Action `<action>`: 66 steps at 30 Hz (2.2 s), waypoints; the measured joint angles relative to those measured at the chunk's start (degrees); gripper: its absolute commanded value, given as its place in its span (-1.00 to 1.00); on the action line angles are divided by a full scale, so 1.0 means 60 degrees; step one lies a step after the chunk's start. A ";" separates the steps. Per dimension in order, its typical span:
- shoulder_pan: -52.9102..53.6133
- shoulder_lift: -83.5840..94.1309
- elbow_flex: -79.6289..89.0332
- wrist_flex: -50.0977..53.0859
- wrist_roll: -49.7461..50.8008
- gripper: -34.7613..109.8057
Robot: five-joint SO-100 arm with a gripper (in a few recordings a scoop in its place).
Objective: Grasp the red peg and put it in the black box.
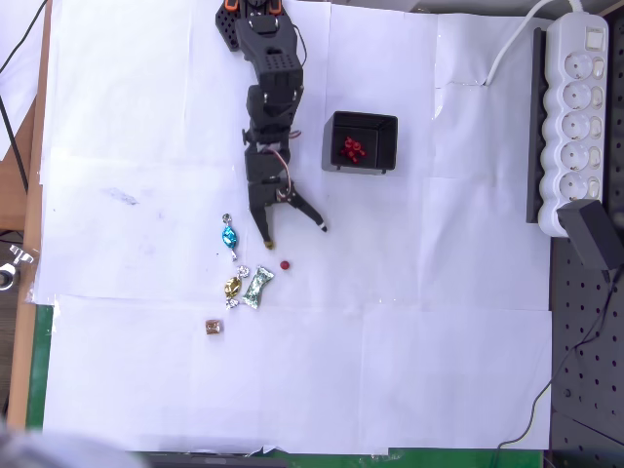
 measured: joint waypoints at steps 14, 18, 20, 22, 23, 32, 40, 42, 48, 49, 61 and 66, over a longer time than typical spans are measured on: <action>0.0000 -0.0044 0.0571 0.1143 0.0205 0.13; 0.0015 -0.0059 0.0703 0.1450 0.0264 0.13; 0.0015 -0.0103 0.0747 0.1611 0.0264 0.13; 0.0000 -0.0103 0.0864 0.1729 0.0264 0.13; -0.0073 -0.0103 0.0879 0.1816 0.0264 0.13; -0.0234 -0.0103 0.1099 0.1992 0.0176 0.13; -0.0234 -0.0044 0.1348 0.2197 0.0176 0.13; -0.0278 -0.0044 0.1392 0.2241 0.0176 0.13; -0.0352 0.0059 0.1523 0.2256 0.0176 0.13; -0.0352 0.0073 0.1567 0.2285 0.0176 0.13; -0.0352 0.0073 0.1685 0.2520 0.0000 0.12; -0.0352 0.0044 0.1714 0.2695 0.0000 0.11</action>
